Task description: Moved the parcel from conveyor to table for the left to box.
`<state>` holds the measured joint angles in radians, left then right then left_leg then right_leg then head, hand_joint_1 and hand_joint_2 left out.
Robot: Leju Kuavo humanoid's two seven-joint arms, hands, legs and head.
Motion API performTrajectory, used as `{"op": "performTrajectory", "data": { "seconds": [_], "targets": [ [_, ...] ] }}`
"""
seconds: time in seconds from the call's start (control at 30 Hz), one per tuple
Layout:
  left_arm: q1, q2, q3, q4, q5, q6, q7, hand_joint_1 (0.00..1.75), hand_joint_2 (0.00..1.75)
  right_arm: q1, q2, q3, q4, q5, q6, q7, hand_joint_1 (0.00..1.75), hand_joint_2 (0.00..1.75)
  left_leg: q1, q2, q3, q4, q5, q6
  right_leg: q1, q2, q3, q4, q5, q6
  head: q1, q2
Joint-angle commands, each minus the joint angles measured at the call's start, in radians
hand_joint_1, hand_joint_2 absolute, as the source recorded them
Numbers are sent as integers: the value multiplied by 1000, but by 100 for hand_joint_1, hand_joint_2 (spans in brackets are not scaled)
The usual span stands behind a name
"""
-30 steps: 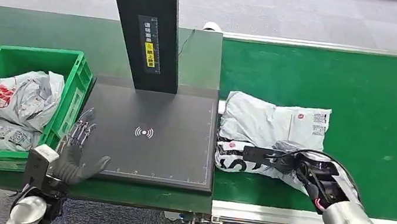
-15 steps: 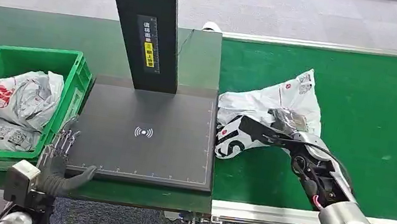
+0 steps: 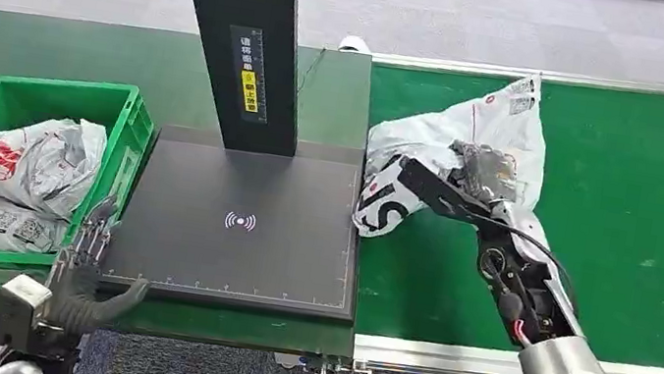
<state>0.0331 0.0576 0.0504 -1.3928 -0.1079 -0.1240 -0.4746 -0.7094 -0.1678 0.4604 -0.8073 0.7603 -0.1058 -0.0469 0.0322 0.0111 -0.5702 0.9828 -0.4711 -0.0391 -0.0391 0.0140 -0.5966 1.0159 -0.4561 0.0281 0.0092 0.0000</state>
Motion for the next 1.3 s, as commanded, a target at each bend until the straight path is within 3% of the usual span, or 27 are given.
{"op": "performTrajectory", "data": {
  "seconds": [0.03,0.33,0.67,1.07,1.3],
  "targets": [
    [-14,-55,55,-9,19,119,-54,0,175,-8,45,-68,-111,32,-46,-29,175,175,0,-1,0,0,0,3,0,-1,0,0,0,-3,0,0],
    [-25,-32,31,30,34,107,-56,0,175,-64,89,39,-99,31,40,-119,175,175,-1,1,1,0,0,3,0,1,0,0,0,-3,0,0],
    [-79,-15,16,78,39,118,-80,0,175,-150,142,252,-37,-50,207,-272,175,175,-1,2,1,0,0,2,0,1,0,1,0,-3,0,0],
    [-161,-25,14,139,50,208,-123,0,175,-169,190,466,70,-105,351,-332,175,175,0,0,2,-1,1,2,1,-1,2,-1,0,-3,0,0],
    [-179,-24,33,140,118,281,-124,0,175,-177,194,568,132,-124,363,-314,175,175,0,-1,2,-1,0,2,0,-1,2,0,0,-2,0,0]
  ]
}}
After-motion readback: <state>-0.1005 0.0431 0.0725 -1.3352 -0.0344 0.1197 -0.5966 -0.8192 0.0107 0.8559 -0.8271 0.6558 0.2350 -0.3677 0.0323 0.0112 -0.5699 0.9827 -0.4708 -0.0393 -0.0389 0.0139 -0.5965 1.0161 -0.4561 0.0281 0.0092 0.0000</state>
